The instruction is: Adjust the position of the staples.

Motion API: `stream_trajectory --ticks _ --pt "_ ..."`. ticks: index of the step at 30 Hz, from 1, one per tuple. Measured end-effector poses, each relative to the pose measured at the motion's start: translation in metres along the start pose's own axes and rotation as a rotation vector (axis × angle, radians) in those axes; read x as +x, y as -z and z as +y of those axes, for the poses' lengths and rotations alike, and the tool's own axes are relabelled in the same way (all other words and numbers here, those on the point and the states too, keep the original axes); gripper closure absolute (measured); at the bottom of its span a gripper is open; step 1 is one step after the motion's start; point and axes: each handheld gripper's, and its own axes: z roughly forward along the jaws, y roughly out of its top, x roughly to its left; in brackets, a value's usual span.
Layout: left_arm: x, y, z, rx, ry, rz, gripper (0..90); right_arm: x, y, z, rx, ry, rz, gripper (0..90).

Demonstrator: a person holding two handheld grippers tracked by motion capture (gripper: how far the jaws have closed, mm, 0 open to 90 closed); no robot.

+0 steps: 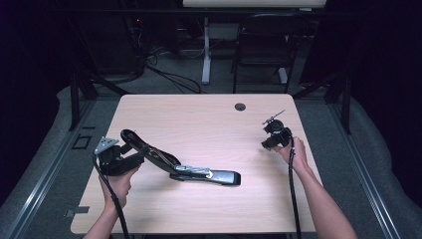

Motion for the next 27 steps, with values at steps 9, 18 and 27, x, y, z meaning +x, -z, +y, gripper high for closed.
stream_trajectory --ticks 9,18,27 --pt "0.001 -0.001 0.0 0.006 0.006 -0.004 20.8 -0.003 -0.009 0.002 0.01 -0.01 0.01 66.6" --pt "0.001 -0.001 0.0 0.013 0.001 -0.005 20.7 -0.006 -0.011 0.001 0.01 -0.033 0.016 68.2" --pt "0.002 -0.002 -0.001 0.015 0.003 -0.003 20.9 -0.007 -0.013 0.0 0.018 -0.041 0.014 77.7"
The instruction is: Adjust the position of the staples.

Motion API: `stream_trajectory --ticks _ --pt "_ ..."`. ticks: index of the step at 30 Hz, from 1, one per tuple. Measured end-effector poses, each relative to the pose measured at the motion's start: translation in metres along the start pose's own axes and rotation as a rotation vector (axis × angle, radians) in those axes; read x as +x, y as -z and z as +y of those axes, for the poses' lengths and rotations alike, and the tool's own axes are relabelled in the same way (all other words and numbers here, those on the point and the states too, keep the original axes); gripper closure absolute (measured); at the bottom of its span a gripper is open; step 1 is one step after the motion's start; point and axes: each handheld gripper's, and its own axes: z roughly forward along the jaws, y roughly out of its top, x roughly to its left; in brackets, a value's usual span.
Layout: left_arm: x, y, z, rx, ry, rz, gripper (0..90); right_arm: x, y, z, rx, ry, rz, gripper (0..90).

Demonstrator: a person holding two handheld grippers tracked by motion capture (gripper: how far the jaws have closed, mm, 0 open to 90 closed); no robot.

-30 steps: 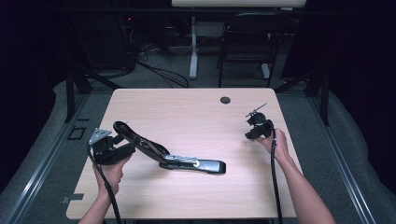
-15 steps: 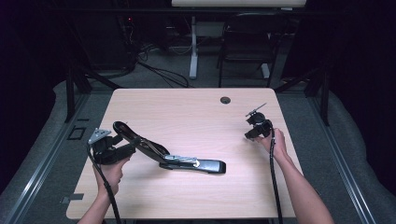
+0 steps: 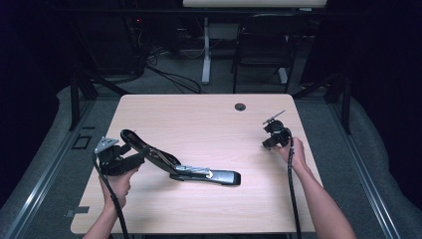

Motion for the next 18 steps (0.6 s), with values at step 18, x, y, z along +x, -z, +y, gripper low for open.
stream_trajectory --ticks 18 --pt "0.0006 0.0001 0.0 0.008 -0.003 -0.012 21.0 0.0073 0.0051 0.0019 -0.031 0.002 -0.006 78.2"
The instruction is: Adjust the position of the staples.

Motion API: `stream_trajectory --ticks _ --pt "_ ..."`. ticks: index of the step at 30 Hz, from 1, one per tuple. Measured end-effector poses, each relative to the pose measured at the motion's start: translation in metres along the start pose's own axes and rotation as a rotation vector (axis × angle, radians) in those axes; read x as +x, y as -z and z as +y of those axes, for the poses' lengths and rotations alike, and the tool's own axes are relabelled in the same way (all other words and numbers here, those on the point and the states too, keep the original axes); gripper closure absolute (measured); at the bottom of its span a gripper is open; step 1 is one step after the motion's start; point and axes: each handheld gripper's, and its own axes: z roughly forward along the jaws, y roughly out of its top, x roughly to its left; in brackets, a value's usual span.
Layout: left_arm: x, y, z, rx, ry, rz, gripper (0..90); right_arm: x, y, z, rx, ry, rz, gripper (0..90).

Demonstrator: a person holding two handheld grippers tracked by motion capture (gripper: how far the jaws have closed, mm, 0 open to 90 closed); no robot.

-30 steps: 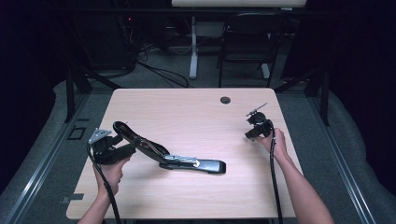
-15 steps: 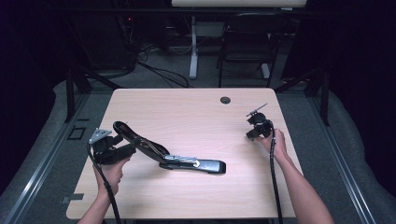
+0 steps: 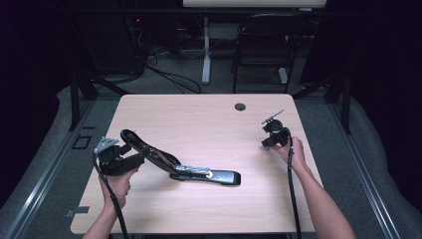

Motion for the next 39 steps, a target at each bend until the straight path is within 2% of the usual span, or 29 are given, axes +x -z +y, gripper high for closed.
stream_trajectory --ticks 3,7,8,9,10,18,20,22,25,38,39 --pt "0.0 -0.001 0.0 0.001 -0.001 0.0 21.0 0.0 0.002 0.001 0.013 0.014 -0.006 78.2" --pt "0.001 0.0 0.0 0.003 0.002 0.0 21.0 0.001 0.0 0.0 0.004 0.004 -0.004 78.2" --pt "0.001 0.0 0.0 0.003 0.002 0.0 21.0 0.0 0.001 0.001 0.02 0.017 0.001 78.2" --pt "0.001 0.0 0.0 0.003 0.002 0.001 21.0 0.001 0.0 0.0 0.003 0.003 -0.002 78.2" --pt "0.0 -0.001 0.0 0.002 0.001 0.0 21.1 0.0 0.002 0.001 0.022 0.021 -0.002 78.2" --pt "0.0 -0.002 0.0 0.002 0.004 0.0 20.9 0.004 0.006 0.002 0.021 0.036 -0.006 78.3" --pt "0.0 -0.002 0.0 0.003 0.004 -0.003 20.9 0.005 0.006 0.002 0.008 0.027 0.001 78.3" --pt "0.0 -0.002 0.0 0.004 0.003 0.0 20.9 0.006 0.008 0.003 0.02 0.045 -0.005 78.3" --pt "0.0 -0.001 0.0 0.005 0.004 0.002 20.9 0.009 0.009 0.003 0.004 0.039 0.003 78.3" --pt "0.0 -0.002 0.0 0.003 0.004 0.006 21.1 0.021 0.026 0.005 -0.009 0.081 0.025 78.3" --pt "0.0 -0.001 0.0 0.009 0.003 0.005 21.2 0.022 0.026 0.004 -0.027 0.078 0.03 78.3"
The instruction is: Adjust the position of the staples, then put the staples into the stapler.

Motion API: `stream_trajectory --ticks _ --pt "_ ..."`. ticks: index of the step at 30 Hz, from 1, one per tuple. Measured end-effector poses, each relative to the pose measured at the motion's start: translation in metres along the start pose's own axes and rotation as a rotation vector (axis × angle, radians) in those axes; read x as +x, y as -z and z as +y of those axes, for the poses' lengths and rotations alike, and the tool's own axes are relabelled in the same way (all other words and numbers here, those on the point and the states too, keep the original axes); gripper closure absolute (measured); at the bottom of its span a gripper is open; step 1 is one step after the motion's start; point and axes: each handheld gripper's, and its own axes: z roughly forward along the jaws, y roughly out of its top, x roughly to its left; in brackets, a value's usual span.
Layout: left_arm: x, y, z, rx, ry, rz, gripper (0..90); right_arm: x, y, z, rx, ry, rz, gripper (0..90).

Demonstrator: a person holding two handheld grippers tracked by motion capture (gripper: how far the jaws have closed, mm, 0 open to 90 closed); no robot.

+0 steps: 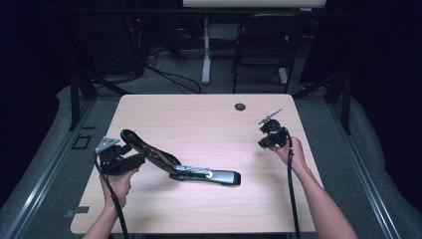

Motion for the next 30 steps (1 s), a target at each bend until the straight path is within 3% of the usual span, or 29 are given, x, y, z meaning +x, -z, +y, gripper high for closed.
stream_trajectory --ticks 9,19,27,30 --pt "0.0 0.0 0.0 -0.015 0.003 -0.003 25.1 0.009 0.011 0.001 -0.007 0.025 0.014 78.3" --pt "-0.004 0.001 0.001 -0.035 -0.018 -0.014 48.7 0.024 0.02 0.006 -0.035 0.073 0.027 78.4" --pt "-0.003 0.002 0.0 -0.052 -0.019 -0.007 60.5 0.038 0.019 0.012 -0.042 0.12 0.048 78.3" --pt "-0.003 0.002 0.0 -0.051 -0.018 -0.005 60.9 0.042 0.021 0.014 -0.048 0.132 0.062 78.3"
